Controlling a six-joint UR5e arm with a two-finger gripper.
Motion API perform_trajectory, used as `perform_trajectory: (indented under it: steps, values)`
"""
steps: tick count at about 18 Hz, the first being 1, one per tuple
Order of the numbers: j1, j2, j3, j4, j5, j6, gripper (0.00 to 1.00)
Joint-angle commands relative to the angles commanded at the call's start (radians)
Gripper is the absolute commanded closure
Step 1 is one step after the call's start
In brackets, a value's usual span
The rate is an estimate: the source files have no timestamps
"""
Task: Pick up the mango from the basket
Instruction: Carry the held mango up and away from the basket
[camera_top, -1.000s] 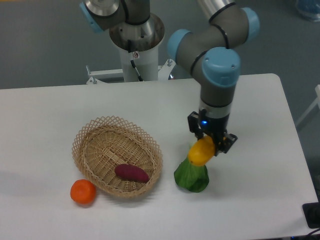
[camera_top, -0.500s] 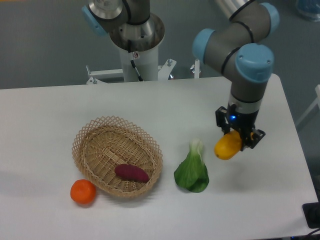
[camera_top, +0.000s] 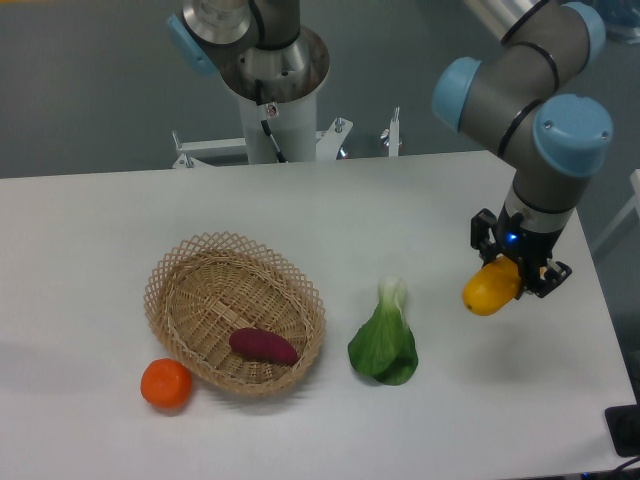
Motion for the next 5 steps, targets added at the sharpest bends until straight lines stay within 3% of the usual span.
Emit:
perform_trajectory:
  steps: [5]
  values:
    - [0.003, 0.0, -0.006, -0.002, -0.002, 0.0, 0.66]
